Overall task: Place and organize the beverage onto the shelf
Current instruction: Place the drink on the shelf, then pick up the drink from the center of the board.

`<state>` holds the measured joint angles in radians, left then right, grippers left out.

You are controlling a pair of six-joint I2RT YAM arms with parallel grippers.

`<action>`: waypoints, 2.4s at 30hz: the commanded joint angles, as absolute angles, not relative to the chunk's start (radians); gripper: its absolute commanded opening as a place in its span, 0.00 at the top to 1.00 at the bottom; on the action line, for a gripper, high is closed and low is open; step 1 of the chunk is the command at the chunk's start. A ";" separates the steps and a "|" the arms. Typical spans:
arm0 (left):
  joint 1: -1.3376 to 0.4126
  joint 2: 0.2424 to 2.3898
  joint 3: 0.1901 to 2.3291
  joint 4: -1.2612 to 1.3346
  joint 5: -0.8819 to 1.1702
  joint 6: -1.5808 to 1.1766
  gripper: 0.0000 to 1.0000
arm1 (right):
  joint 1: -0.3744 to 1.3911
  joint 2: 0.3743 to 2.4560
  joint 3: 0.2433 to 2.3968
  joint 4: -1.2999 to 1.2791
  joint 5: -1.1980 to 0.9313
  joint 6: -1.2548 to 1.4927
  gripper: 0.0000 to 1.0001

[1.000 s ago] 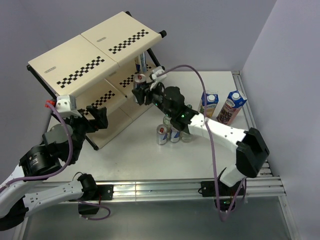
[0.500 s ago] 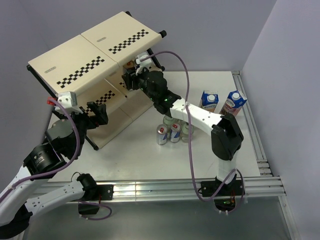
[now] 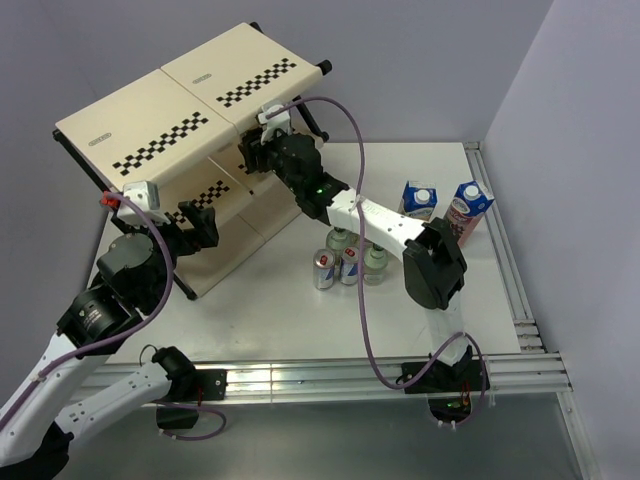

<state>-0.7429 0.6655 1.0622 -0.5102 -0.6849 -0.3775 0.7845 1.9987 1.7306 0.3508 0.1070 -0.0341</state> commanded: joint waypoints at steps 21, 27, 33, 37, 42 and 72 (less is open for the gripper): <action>-0.612 0.669 1.042 -0.440 -0.511 -0.367 0.01 | 0.765 1.960 1.678 0.452 0.072 -0.048 0.46; -0.592 0.669 1.038 -0.434 -0.488 -0.365 0.00 | 0.767 1.936 1.648 0.468 0.063 -0.049 0.28; -0.581 0.673 1.039 -0.434 -0.469 -0.367 0.01 | 0.769 1.898 1.624 0.474 0.054 -0.051 0.16; -0.574 0.673 1.039 -0.434 -0.454 -0.367 0.00 | 0.767 1.884 1.609 0.479 0.060 -0.048 0.14; -0.571 0.678 1.039 -0.434 -0.442 -0.365 0.01 | 0.767 1.849 1.574 0.480 0.061 -0.032 0.06; -0.522 0.758 1.077 -0.469 -0.322 -0.370 0.01 | 0.767 1.306 1.175 -0.029 0.015 0.083 0.02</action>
